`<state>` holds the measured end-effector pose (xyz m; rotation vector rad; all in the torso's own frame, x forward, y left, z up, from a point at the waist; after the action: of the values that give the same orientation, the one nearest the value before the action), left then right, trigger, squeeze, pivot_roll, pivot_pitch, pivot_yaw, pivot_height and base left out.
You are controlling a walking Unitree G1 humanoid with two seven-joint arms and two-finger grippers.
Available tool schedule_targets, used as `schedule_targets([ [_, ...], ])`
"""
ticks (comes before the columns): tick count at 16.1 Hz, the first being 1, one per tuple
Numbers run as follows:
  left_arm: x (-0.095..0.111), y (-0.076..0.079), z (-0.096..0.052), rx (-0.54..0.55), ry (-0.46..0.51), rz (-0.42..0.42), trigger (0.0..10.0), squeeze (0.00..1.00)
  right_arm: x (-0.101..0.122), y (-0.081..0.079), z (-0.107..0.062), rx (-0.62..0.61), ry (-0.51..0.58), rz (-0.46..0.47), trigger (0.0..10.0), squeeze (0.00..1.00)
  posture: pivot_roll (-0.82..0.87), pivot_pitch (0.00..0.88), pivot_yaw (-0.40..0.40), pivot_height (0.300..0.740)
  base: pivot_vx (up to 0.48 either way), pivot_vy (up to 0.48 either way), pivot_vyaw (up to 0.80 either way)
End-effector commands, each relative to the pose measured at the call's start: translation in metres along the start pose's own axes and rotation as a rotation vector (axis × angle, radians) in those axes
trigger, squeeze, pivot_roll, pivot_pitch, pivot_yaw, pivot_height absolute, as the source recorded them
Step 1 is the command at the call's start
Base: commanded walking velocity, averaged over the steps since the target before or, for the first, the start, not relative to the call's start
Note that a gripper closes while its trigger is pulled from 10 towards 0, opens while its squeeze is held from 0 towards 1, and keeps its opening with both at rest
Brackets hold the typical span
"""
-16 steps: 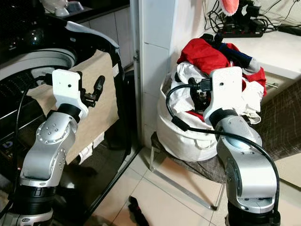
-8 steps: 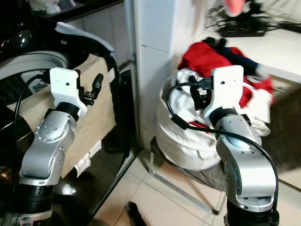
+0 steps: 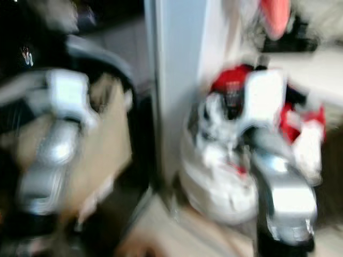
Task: Clothes washing
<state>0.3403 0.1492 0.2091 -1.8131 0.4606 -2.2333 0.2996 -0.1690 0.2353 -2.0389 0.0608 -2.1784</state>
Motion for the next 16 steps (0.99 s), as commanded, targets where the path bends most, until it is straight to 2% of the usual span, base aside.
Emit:
schedule_targets([
  [1,0.007,0.01,0.002,-0.033,0.021,-0.011,10.0,0.0,0.007,0.007,-0.002,-0.024,0.027,-0.009,10.0,0.0,-0.11,0.0,0.028,0.74,0.409,0.0,0.0],
  [3,0.006,0.01,0.002,-0.028,0.012,0.002,10.0,0.0,0.008,0.005,-0.002,-0.016,0.031,-0.002,10.0,0.0,-0.11,0.0,0.029,0.74,0.373,0.0,0.0],
  [6,0.002,0.008,0.002,-0.033,-0.002,0.014,10.0,0.0,0.009,0.0,-0.003,0.014,0.024,0.021,10.0,0.0,-0.11,0.0,0.03,0.74,0.0,0.0,0.0],
  [9,0.001,0.004,0.002,-0.028,-0.006,0.016,10.0,0.0,0.012,0.001,-0.002,0.009,0.028,0.025,10.0,0.0,-0.11,0.0,0.032,0.74,0.0,0.0,0.0],
  [13,-0.003,0.008,0.002,-0.04,-0.031,0.014,10.0,0.0,0.015,0.003,0.0,0.002,0.035,0.035,10.0,0.0,-0.11,0.0,0.036,0.74,0.0,0.0,0.0],
  [15,-0.004,0.01,0.002,-0.051,-0.035,0.027,10.0,0.0,0.017,0.004,0.003,0.01,0.027,0.007,10.0,0.0,-0.11,0.0,0.034,0.74,0.0,0.0,0.0],
  [16,-0.003,0.011,0.002,-0.067,-0.025,0.026,10.0,0.0,0.019,0.008,0.004,0.013,0.023,-0.002,10.0,1.0,-0.11,0.0,0.033,0.74,0.0,0.0,0.0],
])
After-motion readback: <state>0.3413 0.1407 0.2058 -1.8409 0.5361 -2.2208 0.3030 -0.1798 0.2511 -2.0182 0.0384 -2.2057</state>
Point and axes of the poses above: a point about 5 cm out from each wrist's last joint towards the gripper, its own z axis pointing out of the wrist towards the gripper, its own x axis along the axis of the wrist's last joint, y = z × x, the point moved 3 cm from there along z, pointing out of the wrist towards the gripper, and after that the axes turned 15 degrees about z, right-handed, at the moved point
